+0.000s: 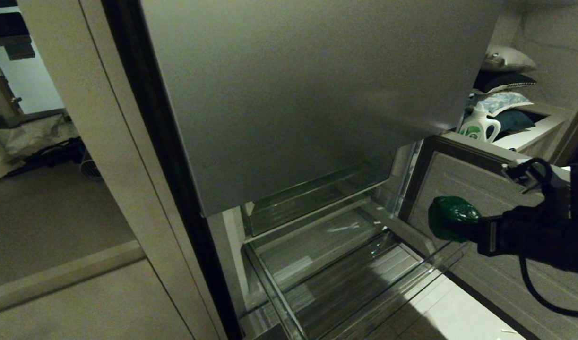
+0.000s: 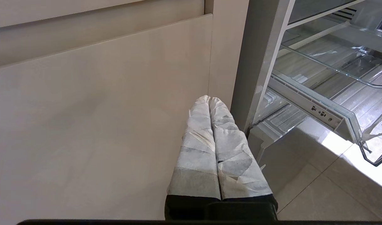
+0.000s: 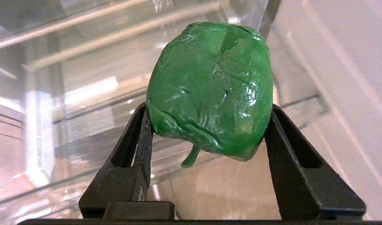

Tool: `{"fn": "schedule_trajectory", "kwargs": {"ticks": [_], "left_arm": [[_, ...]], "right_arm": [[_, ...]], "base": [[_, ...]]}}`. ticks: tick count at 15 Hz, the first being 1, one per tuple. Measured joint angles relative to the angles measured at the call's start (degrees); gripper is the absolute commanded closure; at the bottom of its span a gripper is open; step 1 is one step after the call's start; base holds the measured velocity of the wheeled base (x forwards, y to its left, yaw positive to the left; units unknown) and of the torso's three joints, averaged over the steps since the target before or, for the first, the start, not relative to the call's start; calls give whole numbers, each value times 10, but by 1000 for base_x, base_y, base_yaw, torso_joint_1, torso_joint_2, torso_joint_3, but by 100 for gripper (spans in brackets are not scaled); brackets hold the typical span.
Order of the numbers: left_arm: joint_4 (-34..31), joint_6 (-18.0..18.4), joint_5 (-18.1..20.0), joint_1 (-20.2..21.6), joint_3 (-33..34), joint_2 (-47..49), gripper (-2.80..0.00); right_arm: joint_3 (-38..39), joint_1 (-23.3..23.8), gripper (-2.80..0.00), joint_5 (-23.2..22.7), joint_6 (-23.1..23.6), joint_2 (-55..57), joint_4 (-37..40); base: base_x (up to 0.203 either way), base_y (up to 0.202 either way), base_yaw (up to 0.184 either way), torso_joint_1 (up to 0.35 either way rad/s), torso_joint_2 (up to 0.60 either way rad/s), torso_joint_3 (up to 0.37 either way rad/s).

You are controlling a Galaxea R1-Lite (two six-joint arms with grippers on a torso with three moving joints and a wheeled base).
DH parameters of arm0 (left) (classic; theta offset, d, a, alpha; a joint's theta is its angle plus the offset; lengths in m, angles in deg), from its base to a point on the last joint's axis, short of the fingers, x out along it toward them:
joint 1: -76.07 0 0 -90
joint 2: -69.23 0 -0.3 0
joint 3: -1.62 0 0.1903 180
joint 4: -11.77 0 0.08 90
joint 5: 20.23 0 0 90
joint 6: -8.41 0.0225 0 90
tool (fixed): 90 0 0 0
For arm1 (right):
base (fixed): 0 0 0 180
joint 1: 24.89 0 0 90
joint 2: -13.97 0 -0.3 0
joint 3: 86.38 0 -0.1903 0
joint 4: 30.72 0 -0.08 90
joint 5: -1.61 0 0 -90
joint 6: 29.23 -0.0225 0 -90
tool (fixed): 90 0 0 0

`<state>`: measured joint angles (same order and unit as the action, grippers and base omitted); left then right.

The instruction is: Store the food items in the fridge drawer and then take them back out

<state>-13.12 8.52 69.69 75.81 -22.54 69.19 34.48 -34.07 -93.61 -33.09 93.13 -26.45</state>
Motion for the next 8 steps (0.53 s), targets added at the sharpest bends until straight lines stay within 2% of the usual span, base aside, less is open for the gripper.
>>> {"fn": "schedule_trajectory", "kwargs": {"ticks": [3,6,8], "left_arm": [[2,0,0,1,1,0,0],[3,0,0,0,1,0,0],[3,0,0,0,1,0,0]], "right_arm": [[38,-5,0,15,-2,-99,13],[71,-2,0,53,-9,-200,18],[80,30,0,77,-15,-268,19]], "base": [[0,0,0,0,0,0],[0,0,0,0,0,0],[0,0,0,0,0,0]]}}
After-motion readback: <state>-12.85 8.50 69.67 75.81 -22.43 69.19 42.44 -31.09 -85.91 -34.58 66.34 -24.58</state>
